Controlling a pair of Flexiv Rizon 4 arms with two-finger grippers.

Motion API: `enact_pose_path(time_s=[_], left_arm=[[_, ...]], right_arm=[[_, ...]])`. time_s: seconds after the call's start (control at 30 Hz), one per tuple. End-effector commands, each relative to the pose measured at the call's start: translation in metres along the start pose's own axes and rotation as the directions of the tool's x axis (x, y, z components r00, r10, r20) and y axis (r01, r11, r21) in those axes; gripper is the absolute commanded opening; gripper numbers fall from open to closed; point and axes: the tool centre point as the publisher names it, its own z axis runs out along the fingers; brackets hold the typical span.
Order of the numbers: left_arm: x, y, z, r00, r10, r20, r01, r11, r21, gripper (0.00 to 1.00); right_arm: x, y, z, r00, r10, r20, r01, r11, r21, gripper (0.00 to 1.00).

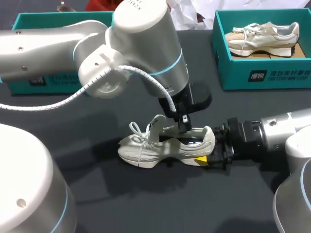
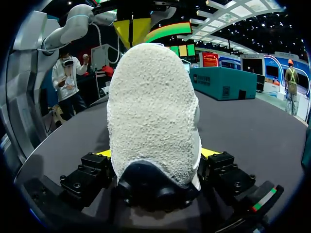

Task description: Take the shoe out of the shoebox, open the shoe tongue, remove and reinsert the insole, then place the shoe into the shoebox

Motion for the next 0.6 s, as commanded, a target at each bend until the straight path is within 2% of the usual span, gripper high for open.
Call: enact_pose_path(time_s=[0.03, 0.27, 0.6], left_arm=[[-0.003, 0.004, 0.007, 1.0, 0.0, -0.009, 0.0, 1.0, 0.02, 0.0], [-0.003, 0.004, 0.007, 1.0, 0.0, -0.009, 0.0, 1.0, 0.02, 0.0], [-0.013, 0.009, 0.039, 0.996, 0.072, -0.048, -0.071, 0.997, 0.021, 0.0]], right_arm=[[0.001, 0.001, 0.001, 1.0, 0.001, 0.0, -0.001, 1.0, 0.004, 0.0], [0.001, 0.001, 0.001, 1.0, 0.001, 0.0, -0.001, 1.0, 0.004, 0.0], [0.001, 0.001, 0.001, 1.0, 0.001, 0.0, -0.001, 1.0, 0.004, 0.0]])
